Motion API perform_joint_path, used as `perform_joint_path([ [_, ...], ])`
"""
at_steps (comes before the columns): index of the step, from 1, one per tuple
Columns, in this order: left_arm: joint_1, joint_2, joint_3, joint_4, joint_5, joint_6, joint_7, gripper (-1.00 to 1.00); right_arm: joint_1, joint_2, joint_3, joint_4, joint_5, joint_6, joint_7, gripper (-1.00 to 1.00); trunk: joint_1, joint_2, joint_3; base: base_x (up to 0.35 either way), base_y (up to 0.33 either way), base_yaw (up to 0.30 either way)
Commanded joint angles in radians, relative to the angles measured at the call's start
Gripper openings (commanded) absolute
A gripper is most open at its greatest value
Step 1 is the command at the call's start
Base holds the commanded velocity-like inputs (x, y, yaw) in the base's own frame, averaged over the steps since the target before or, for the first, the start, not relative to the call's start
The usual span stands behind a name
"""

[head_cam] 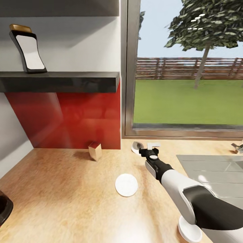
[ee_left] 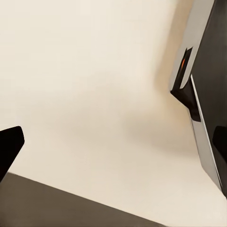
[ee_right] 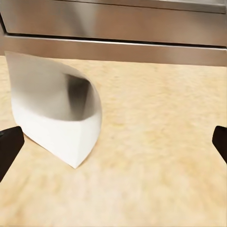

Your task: Set up a coffee station on the kitchen countertop: keep the coffee maker on the countertop, move the bottle of coffee from the kitchen shelf to the counter next to the coffee maker, place a paper coffee filter on top of the coffee maker, put the saucer next to the coffee maker with the coffee cup on the saucer, and place the electric kettle next to the coffee maker.

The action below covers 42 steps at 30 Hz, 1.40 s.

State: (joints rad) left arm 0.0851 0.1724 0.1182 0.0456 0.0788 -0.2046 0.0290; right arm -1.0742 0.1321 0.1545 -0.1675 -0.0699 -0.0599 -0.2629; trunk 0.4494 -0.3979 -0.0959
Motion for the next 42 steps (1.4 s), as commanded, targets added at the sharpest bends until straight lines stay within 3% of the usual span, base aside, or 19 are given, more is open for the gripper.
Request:
perform_joint_path([
  [1, -0.001, 0.000, 0.005, 0.002, 0.006, -0.006, -0.001, 1.00, -0.001, 0.000, 0.008, 0.002, -0.008, -0.003, -0.005, 1.00, 0.001, -0.002, -0.003, 0.019, 0.000, 0.000],
  [42, 0.001, 0.002, 0.005, 0.002, 0.006, -0.004, -0.001, 1.00, -0.001, -0.001, 0.011, 0.002, -0.006, -0.006, -0.009, 1.00, 0.001, -0.002, -0.006, 0.043, 0.000, 0.000],
])
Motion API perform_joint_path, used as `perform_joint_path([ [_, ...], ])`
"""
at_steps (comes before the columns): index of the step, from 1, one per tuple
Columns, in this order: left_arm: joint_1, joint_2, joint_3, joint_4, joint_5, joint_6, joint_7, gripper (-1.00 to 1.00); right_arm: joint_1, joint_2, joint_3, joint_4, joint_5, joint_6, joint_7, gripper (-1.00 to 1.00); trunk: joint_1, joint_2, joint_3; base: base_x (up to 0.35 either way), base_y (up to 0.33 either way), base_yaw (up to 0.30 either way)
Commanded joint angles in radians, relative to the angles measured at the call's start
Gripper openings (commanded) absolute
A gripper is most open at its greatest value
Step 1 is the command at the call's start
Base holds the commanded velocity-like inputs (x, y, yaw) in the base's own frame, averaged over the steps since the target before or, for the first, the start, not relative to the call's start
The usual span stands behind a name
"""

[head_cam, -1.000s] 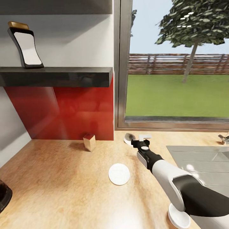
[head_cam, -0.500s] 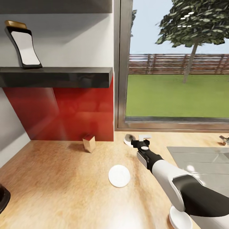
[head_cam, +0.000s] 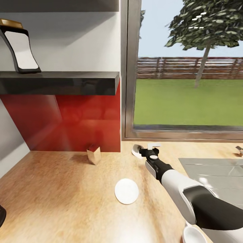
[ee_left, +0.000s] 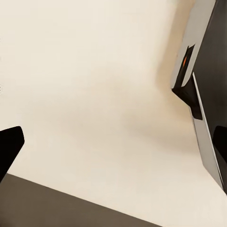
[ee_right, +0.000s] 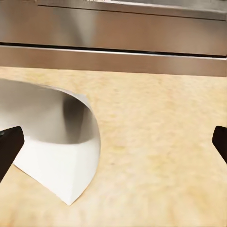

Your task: Set up a coffee station on the kitchen countertop: keep the coffee maker on the countertop, move the bottle of coffee from the kitchen shelf to the counter next to the coffee maker, place a paper coffee filter on top of the coffee maker, put the saucer next to the coffee maker with the coffee cup on the saucer, and place the electric kettle next to the coffee maker.

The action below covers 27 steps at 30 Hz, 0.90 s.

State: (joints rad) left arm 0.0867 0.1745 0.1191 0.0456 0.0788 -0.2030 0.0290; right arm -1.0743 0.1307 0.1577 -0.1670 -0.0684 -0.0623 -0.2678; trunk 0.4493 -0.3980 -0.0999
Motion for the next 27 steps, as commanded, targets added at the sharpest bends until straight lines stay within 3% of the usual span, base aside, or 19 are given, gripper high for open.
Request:
perform_joint_path([
  [1, -0.001, 0.000, 0.004, 0.002, 0.006, -0.006, -0.001, 1.00, -0.001, 0.000, 0.007, 0.001, -0.008, -0.004, -0.004, 1.00, 0.001, -0.002, -0.002, 0.050, 0.000, 0.000],
  [27, 0.002, -0.002, 0.004, 0.002, 0.006, -0.006, -0.001, 1.00, 0.011, -0.002, 0.004, 0.033, -0.012, 0.002, -0.003, 1.00, 0.001, -0.002, -0.002, 0.002, 0.000, 0.000],
])
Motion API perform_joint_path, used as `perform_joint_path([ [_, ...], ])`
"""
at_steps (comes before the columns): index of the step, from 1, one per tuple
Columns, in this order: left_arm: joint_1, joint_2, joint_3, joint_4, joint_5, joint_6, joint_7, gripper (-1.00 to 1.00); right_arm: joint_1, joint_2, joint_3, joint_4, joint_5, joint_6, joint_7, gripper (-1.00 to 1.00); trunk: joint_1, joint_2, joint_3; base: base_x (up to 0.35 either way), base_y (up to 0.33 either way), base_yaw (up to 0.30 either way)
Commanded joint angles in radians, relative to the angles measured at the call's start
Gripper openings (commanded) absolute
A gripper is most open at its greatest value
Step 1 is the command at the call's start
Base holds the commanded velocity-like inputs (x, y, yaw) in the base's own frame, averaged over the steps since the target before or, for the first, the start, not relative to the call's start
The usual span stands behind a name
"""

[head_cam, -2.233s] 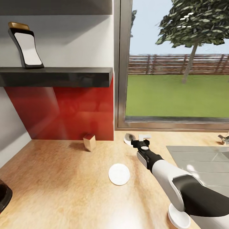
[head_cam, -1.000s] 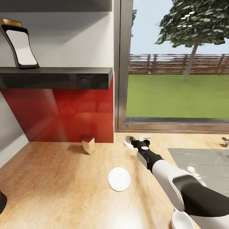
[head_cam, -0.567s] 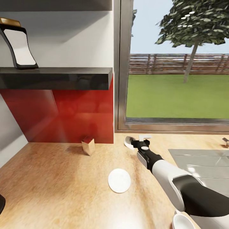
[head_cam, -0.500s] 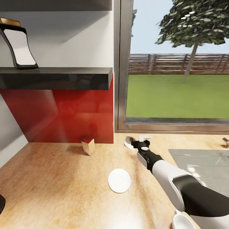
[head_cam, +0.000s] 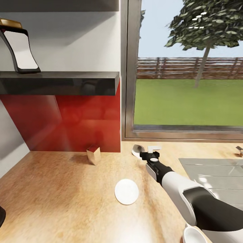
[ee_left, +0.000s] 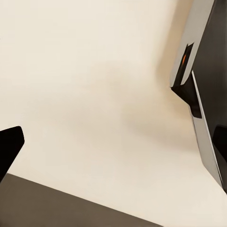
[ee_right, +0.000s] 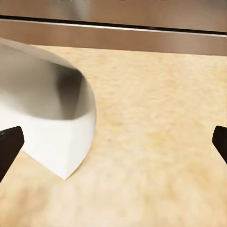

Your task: Set up a coffee station on the kitchen countertop: keep the coffee maker on the countertop, move the bottle of coffee from the kitchen shelf to the counter next to the coffee maker, place a paper coffee filter on top of the coffee maker, put the saucer next to the coffee maker with the coffee cup on the saucer, and place the electric kettle next to the coffee maker.

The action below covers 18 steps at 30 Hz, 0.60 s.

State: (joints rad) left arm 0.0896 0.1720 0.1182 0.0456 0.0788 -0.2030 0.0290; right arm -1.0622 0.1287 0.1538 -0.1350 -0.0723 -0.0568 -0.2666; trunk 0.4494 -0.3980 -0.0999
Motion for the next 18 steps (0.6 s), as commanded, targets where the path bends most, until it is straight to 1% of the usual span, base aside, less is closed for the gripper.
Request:
perform_joint_path([
  [1, 0.002, 0.000, 0.005, 0.002, 0.006, -0.006, -0.001, 1.00, -0.001, 0.001, 0.006, 0.000, -0.008, 0.000, -0.004, 1.00, 0.001, -0.002, -0.002, 0.000, 0.000, 0.000],
  [3, 0.004, 0.000, 0.005, 0.002, 0.006, -0.006, -0.001, 1.00, -0.001, 0.002, 0.004, -0.001, -0.009, 0.008, -0.005, 1.00, 0.001, -0.002, -0.002, 0.000, 0.000, 0.000],
  [5, 0.007, 0.000, 0.005, 0.002, 0.006, -0.006, -0.001, 1.00, -0.001, 0.003, 0.003, -0.018, -0.009, 0.067, -0.006, 1.00, 0.001, -0.002, -0.002, 0.000, 0.000, 0.000],
  [6, 0.008, 0.000, 0.005, 0.002, 0.006, -0.006, -0.001, 1.00, -0.001, 0.003, 0.003, -0.060, -0.008, 0.133, -0.006, 1.00, 0.001, -0.002, -0.002, 0.000, 0.000, 0.000],
  [7, 0.008, -0.001, 0.005, 0.002, 0.006, -0.006, -0.001, 1.00, -0.001, 0.002, 0.003, -0.168, -0.007, 0.265, -0.007, 1.00, 0.001, -0.002, -0.002, 0.000, 0.000, 0.000],
  [8, 0.008, -0.001, 0.005, 0.002, 0.006, -0.006, -0.001, 1.00, -0.001, 0.002, 0.003, -0.188, -0.007, 0.289, -0.007, 1.00, 0.001, -0.002, -0.002, 0.000, 0.000, 0.000],
  [10, 0.009, -0.002, 0.005, 0.002, 0.006, -0.006, -0.001, 1.00, -0.001, 0.001, 0.002, -0.271, -0.006, 0.383, -0.008, 1.00, 0.001, -0.002, -0.002, 0.000, 0.000, 0.000],
  [12, 0.009, -0.003, 0.005, 0.002, 0.006, -0.006, -0.001, 1.00, -0.001, 0.000, 0.003, -0.328, -0.006, 0.432, -0.008, 1.00, 0.001, -0.002, -0.002, 0.000, 0.000, 0.000],
  [18, 0.009, -0.002, 0.004, 0.002, 0.005, -0.006, -0.003, 1.00, -0.001, -0.001, 0.003, -0.342, -0.006, 0.446, -0.008, 1.00, 0.001, -0.002, -0.003, 0.000, 0.000, 0.000],
])
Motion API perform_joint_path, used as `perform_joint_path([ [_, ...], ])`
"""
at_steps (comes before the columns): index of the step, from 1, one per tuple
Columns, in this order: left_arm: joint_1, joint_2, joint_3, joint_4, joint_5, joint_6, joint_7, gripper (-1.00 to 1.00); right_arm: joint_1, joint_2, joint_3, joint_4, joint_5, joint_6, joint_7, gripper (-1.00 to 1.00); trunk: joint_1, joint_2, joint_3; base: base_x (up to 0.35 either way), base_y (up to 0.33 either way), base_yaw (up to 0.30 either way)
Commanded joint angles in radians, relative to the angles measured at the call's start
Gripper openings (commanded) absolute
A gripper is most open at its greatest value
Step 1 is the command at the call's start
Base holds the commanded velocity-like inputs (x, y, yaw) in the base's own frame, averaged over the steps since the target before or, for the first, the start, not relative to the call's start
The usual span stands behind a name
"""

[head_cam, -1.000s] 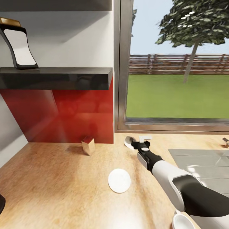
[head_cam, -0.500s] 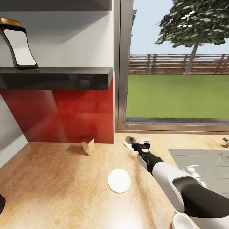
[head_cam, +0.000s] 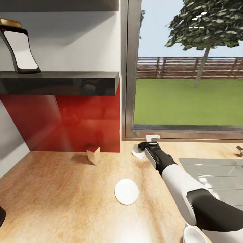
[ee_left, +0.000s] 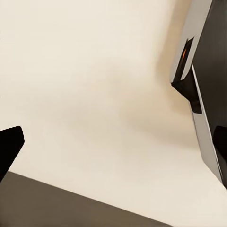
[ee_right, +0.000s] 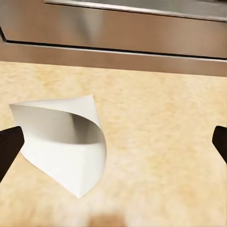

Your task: Set up a coffee station on the kitchen countertop: keep the coffee maker on the countertop, move the bottle of coffee from the kitchen shelf to the counter next to the coffee maker, place a paper coffee filter on top of the coffee maker, put the saucer next to the coffee maker with the coffee cup on the saucer, and place the electric kettle next to the coffee maker.

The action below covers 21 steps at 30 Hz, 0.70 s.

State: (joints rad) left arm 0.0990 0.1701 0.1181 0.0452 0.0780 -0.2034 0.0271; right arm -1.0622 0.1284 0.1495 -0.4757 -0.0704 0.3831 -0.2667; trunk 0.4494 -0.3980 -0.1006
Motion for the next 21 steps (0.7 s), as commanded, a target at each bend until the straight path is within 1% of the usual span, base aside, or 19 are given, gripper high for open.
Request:
perform_joint_path([
  [1, -0.001, 0.001, 0.004, 0.002, 0.006, -0.005, -0.002, 1.00, -0.001, -0.001, 0.007, -0.002, -0.008, 0.006, -0.008, 1.00, 0.001, -0.002, -0.003, 0.000, 0.000, 0.000],
  [2, -0.001, 0.001, 0.004, 0.002, 0.005, -0.005, -0.002, 1.00, -0.001, -0.001, 0.007, -0.002, -0.008, 0.006, -0.008, 1.00, 0.001, -0.002, -0.004, 0.000, 0.000, 0.000],
  [6, -0.001, 0.000, 0.003, 0.002, 0.005, 0.002, -0.003, 1.00, -0.001, -0.001, 0.005, -0.003, -0.007, 0.007, -0.008, 1.00, 0.016, -0.030, -0.022, 0.000, 0.000, 0.000],
  [8, -0.001, -0.001, 0.003, 0.001, 0.005, 0.031, -0.001, 1.00, -0.001, -0.001, 0.005, -0.004, -0.007, 0.007, -0.008, 1.00, 0.024, -0.044, -0.032, 0.000, 0.000, 0.000],
  [10, -0.001, -0.001, 0.003, 0.002, 0.005, 0.040, -0.001, 1.00, -0.001, -0.001, 0.004, -0.004, -0.008, 0.007, -0.008, 1.00, 0.031, -0.058, -0.041, 0.000, 0.000, 0.000],
  [21, 0.001, 0.000, 0.003, 0.002, 0.005, 0.044, -0.001, 1.00, -0.001, -0.001, 0.004, -0.006, -0.007, 0.007, -0.008, 1.00, 0.073, -0.135, -0.093, 0.000, 0.000, 0.000],
])
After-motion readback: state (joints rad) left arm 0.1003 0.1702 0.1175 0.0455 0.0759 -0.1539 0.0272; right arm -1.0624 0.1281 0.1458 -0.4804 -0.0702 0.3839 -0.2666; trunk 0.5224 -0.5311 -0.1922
